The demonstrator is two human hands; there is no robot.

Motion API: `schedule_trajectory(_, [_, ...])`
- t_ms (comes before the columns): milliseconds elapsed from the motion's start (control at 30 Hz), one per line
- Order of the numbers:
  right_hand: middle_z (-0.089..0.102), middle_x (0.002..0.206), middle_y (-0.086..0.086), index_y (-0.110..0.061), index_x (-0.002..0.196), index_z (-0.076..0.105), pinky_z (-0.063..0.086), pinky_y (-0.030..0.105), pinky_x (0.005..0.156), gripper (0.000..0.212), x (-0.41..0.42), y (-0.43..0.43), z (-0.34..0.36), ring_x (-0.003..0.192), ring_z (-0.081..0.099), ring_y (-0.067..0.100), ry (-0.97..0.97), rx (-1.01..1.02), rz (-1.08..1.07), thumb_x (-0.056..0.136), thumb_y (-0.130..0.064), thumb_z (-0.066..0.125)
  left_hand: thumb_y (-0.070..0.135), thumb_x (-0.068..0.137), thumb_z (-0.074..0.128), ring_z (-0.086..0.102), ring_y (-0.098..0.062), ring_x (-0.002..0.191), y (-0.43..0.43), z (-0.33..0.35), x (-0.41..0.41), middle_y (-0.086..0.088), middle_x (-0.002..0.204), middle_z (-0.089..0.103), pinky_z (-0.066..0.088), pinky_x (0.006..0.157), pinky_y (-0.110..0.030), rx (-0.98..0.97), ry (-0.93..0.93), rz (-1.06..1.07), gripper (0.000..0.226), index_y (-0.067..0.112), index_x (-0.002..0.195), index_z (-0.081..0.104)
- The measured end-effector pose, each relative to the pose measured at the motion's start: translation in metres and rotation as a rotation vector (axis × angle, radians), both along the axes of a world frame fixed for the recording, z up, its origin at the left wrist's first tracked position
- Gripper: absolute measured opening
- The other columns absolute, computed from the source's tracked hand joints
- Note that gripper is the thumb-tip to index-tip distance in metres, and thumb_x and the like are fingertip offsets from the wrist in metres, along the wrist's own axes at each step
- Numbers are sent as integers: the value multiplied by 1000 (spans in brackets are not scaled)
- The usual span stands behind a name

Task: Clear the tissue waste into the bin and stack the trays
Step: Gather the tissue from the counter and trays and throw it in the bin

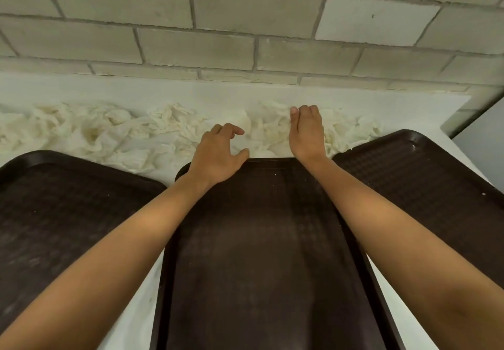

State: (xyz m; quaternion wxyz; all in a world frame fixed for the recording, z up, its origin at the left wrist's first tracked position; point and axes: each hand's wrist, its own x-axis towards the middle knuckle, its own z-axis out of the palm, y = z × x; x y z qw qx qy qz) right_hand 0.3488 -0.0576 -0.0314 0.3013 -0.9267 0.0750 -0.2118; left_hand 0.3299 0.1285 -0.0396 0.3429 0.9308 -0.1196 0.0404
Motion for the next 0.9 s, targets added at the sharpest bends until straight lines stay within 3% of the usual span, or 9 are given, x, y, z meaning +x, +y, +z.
schedule_trajectory(133, [42,91,3,-10,84,46,29,15,70,29,3,-1,13,78,41,13,-73,195,19,102,-28,32,38,82,64,38,-27,123,-18,-2,17,-6,133,43,37,97,-35,79,-22,3,57,20,132,44])
schedule_trajectory(300, [30,64,-6,-20,62,27,30,13,53,39,9,-8,21,56,29,7,-136,342,13,95,-21,47,58,73,67,25,-29,135,-35,-6,44,-7,149,24,32,105,-45,269,5,-6,84,26,141,30])
schedule_trajectory(433, [35,58,-6,-19,64,32,27,11,45,34,9,-15,22,50,31,6,-130,484,21,92,-10,49,64,68,68,24,-30,137,-44,-8,60,-4,151,23,29,105,-50,404,84,-94,94,34,144,20])
schedule_trajectory(533, [36,62,-3,-21,68,31,29,15,47,32,11,-20,17,53,32,9,-131,520,-11,93,-11,48,62,73,65,29,-30,132,-49,-12,64,-6,144,32,31,104,-48,458,121,-140,83,33,141,26])
schedule_trajectory(633, [33,68,-6,-15,81,33,30,17,51,19,11,-24,11,55,29,9,-133,520,-20,95,-10,46,49,85,59,33,-29,126,-51,-18,67,-8,136,39,34,101,-41,384,129,-151,56,22,130,43])
schedule_trajectory(733, [33,72,-9,-10,90,32,33,14,52,15,10,-25,8,55,31,6,-157,517,-22,96,-9,45,33,94,53,43,-27,115,-52,-21,69,-12,126,45,39,91,-33,314,111,-173,37,13,125,48])
schedule_trajectory(800, [38,77,-11,-12,94,33,37,12,55,12,9,-24,8,58,37,5,-162,524,-17,96,-9,45,27,96,49,50,-25,105,-53,-21,70,-13,122,47,40,84,-29,278,100,-169,34,10,126,48])
schedule_trajectory(900, [46,91,-14,-19,100,37,41,16,63,14,8,-21,9,68,46,1,-174,525,19,96,-8,45,26,98,44,53,-27,106,-52,-19,69,-14,128,45,41,88,-30,234,93,-144,37,8,131,45])
